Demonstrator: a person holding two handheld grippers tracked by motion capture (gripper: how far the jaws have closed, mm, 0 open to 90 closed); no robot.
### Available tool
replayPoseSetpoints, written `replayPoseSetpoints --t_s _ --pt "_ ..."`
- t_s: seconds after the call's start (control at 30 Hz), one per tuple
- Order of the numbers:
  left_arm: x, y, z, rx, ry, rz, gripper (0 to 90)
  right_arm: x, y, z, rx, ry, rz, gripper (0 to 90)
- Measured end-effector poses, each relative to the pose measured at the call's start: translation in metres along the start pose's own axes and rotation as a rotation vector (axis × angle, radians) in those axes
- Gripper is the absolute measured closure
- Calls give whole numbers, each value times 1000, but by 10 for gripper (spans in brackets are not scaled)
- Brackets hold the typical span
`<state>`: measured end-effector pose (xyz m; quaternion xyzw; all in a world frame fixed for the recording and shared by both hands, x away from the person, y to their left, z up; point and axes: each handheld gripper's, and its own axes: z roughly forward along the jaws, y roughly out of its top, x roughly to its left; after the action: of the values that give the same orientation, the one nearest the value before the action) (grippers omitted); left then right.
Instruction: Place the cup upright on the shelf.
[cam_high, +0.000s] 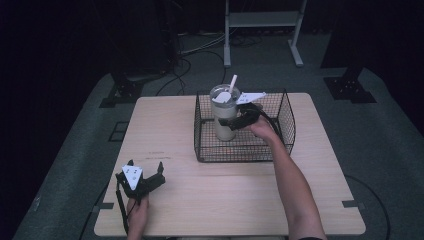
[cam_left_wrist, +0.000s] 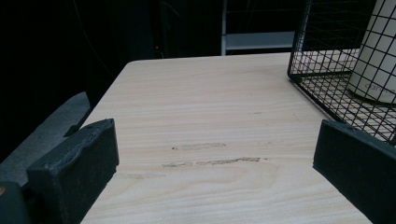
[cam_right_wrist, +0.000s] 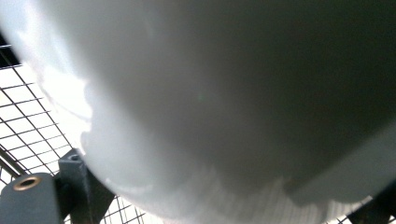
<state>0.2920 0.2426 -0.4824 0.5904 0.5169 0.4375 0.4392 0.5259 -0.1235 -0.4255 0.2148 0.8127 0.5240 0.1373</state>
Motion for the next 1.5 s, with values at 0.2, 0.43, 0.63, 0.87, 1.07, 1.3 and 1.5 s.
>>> replayPoseSetpoints --t_s 0.2,0.43,0.63,0.87,1.07,1.3,1.5 --pt "0 0 0 0 -1 -1 0 0 -2 -2 -5 -1 2 87" --pt "0 0 0 0 -2 2 0 1 -3 -3 -6 -9 -3 85" --pt "0 0 0 1 -2 2 0 2 -3 -4 -5 -14 2 86" --pt "0 0 0 0 -1 2 0 3 -2 -5 7 -20 4 85" --pt "0 0 0 0 0 2 0 4 -1 -7 40 -39 -17 82" --pt "0 0 0 0 2 1 0 6 0 -11 66 -50 -22 83" --pt "0 0 0 1 0 5 0 6 -2 -18 72 -57 -15 85"
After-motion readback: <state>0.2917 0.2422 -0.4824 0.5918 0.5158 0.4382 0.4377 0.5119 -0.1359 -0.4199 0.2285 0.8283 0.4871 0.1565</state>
